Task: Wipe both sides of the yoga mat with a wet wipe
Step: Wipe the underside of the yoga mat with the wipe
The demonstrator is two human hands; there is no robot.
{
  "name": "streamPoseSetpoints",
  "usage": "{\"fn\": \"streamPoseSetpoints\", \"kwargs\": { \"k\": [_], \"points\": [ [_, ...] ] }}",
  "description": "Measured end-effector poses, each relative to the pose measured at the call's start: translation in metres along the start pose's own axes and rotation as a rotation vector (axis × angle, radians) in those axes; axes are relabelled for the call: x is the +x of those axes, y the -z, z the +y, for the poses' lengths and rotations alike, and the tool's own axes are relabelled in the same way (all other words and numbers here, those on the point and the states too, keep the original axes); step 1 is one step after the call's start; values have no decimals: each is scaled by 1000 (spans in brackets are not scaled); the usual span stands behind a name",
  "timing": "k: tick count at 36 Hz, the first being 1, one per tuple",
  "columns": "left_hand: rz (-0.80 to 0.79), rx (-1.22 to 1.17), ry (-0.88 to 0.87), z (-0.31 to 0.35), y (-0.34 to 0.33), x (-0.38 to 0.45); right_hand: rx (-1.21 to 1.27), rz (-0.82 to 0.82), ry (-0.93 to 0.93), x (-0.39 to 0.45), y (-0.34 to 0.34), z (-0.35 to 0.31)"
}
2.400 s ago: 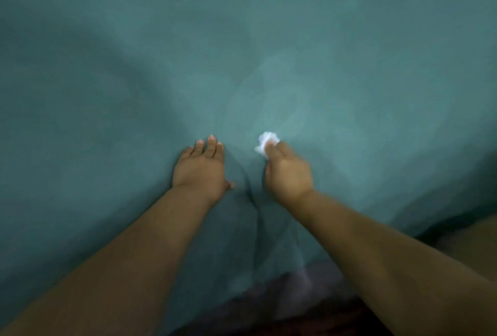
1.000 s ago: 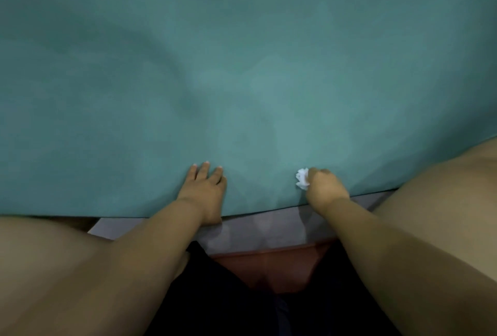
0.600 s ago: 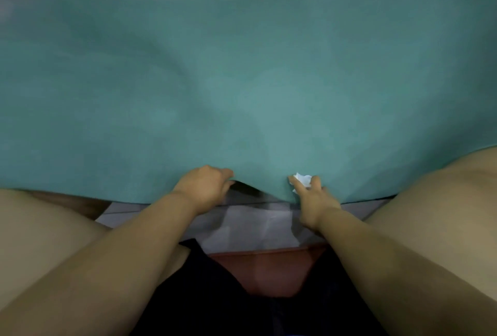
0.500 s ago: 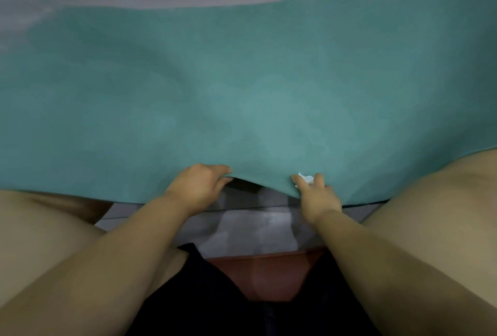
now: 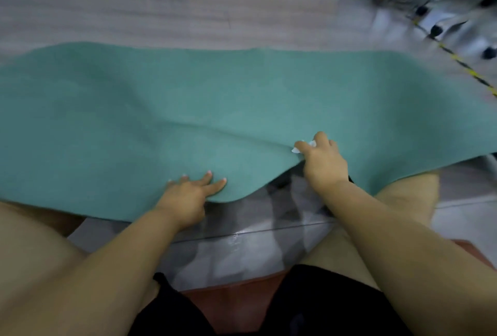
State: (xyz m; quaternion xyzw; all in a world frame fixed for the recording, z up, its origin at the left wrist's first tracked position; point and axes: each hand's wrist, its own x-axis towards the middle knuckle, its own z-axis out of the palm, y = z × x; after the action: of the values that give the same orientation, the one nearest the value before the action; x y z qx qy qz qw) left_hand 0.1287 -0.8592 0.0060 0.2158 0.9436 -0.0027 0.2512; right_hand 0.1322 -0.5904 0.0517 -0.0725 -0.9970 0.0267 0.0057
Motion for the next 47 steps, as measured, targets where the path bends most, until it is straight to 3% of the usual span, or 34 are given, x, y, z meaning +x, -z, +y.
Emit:
{"fn": "streamPoseSetpoints", "kwargs": {
  "k": [8, 15, 23, 26, 29, 34, 38, 42, 47],
  "points": [
    [120, -175, -81, 42, 36, 22, -68, 313, 51, 13, 68, 18],
    [223, -330, -301, 87, 71, 49, -141, 549, 92, 15, 135, 45],
    [275, -285, -524, 149, 104, 72, -285, 796, 114, -10, 175, 108],
    [247, -242, -555, 166, 105, 77, -325, 820, 111, -23, 172, 130],
    [190, -192, -574, 175, 96, 78, -301, 690, 47, -36, 159, 151],
    [70, -135, -563, 171, 71, 77, -267, 218, -203, -43, 127, 162],
    [-126, -83, -508, 156, 54, 77, -183, -133, -361, -34, 103, 154],
    [-292, -83, -446, 135, 45, 79, -43, -268, -384, -19, 79, 147],
    [-308, -104, -373, 108, 35, 88, 34, -357, -394, 3, 58, 135]
  ]
}}
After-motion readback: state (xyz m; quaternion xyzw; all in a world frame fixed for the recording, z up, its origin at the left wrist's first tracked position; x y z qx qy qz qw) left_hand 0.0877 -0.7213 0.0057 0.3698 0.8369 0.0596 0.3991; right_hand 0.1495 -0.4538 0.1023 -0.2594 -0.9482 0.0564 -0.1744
